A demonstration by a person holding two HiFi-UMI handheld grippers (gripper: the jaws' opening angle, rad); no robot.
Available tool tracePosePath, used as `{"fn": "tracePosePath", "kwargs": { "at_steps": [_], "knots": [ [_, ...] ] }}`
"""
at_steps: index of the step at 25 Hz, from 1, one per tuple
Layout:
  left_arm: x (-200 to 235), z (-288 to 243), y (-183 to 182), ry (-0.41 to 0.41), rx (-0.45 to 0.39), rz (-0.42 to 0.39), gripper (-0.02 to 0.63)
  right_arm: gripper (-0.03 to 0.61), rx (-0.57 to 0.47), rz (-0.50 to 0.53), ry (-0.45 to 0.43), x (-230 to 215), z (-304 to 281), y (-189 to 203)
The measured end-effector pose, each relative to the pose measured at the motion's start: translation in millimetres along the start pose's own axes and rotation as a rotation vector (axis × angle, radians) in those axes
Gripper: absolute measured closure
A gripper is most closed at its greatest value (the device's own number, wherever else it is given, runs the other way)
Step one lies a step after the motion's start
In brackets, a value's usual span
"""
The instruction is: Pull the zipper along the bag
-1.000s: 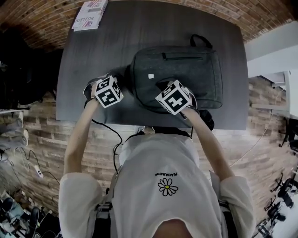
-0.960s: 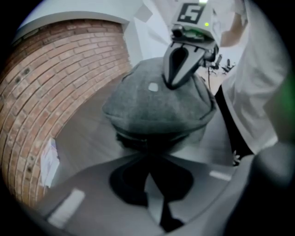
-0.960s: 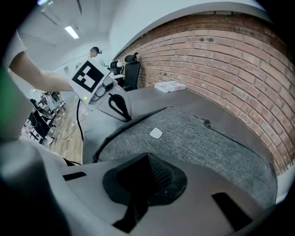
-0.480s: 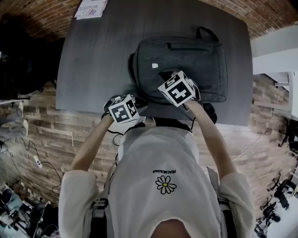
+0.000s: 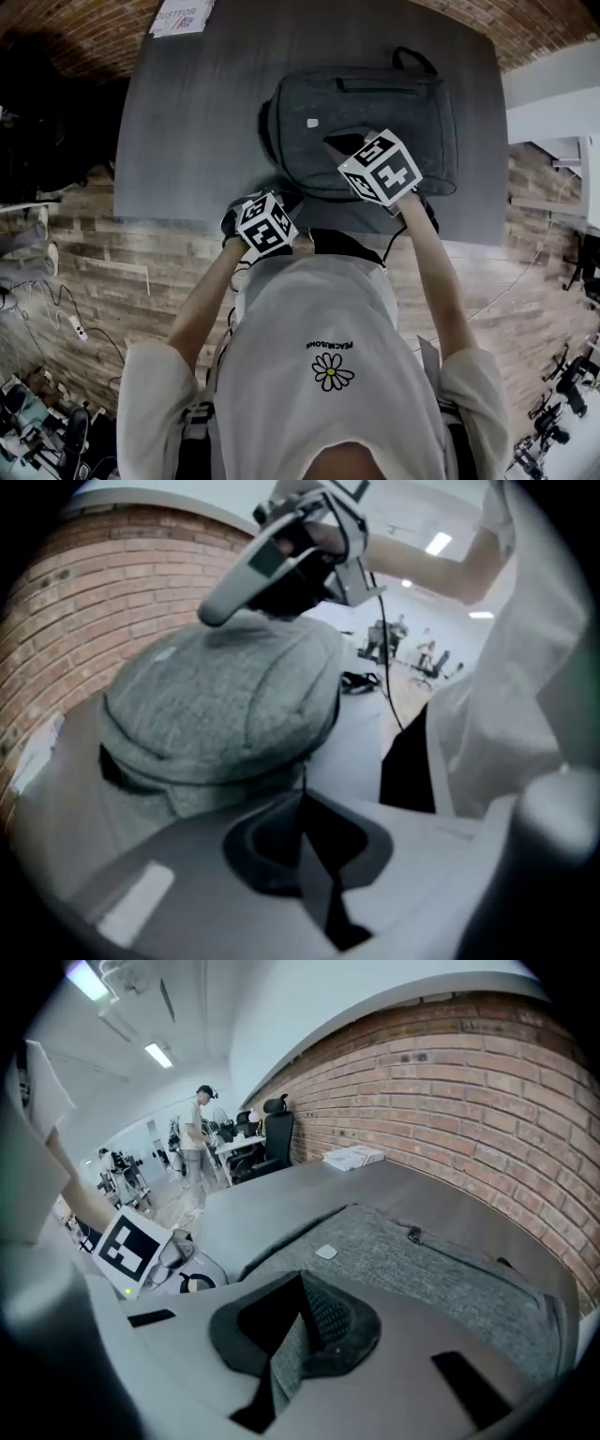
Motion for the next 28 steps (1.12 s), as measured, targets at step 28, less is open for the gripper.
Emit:
{"fn": "tracePosePath", "kwargs": {
  "at_steps": [28],
  "knots": [
    [120,21,28,-0.017,-0.023,-0.231,0.598,0.578,0.097,-0.2,0.146,-39,10,49]
  ]
}}
Point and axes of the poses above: the fingertips, and each gripper's own axes: z backward along the fingers, x to its left, y out of its underside, the point moved 1 cm from there along z, backward along the fingers, and after that the axes turned 15 degrees about -y, right-handed, at the moved point
